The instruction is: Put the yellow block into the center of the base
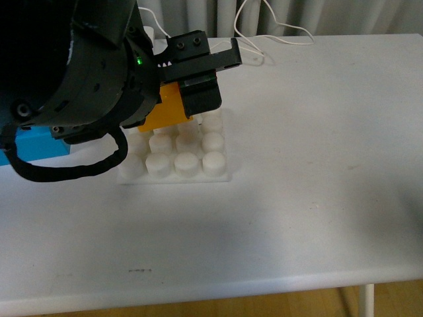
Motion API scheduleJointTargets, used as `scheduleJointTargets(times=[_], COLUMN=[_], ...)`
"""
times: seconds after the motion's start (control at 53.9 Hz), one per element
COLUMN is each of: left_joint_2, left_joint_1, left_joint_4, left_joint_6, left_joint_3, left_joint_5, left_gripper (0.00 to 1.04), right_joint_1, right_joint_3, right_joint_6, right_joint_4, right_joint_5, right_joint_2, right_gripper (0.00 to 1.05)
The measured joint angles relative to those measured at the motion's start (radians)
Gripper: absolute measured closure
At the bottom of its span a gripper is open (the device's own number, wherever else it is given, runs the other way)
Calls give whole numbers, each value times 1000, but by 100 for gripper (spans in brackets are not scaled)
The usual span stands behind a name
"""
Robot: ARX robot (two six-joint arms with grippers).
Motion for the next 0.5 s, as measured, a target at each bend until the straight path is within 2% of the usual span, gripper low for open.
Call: scheduleJointTargets(times=[0.501], left_joint_2=[72], left_joint_1=[-1], left_joint_4=[-15], left_joint_6=[26], left_joint_3=[71], left_joint_5=[-7], left_gripper=[39], right_joint_1=[0], right_joint_3=[0], right_joint_6=[0], right_joint_4=[0], right_joint_5=[0], right_joint_2=[0], right_gripper=[9])
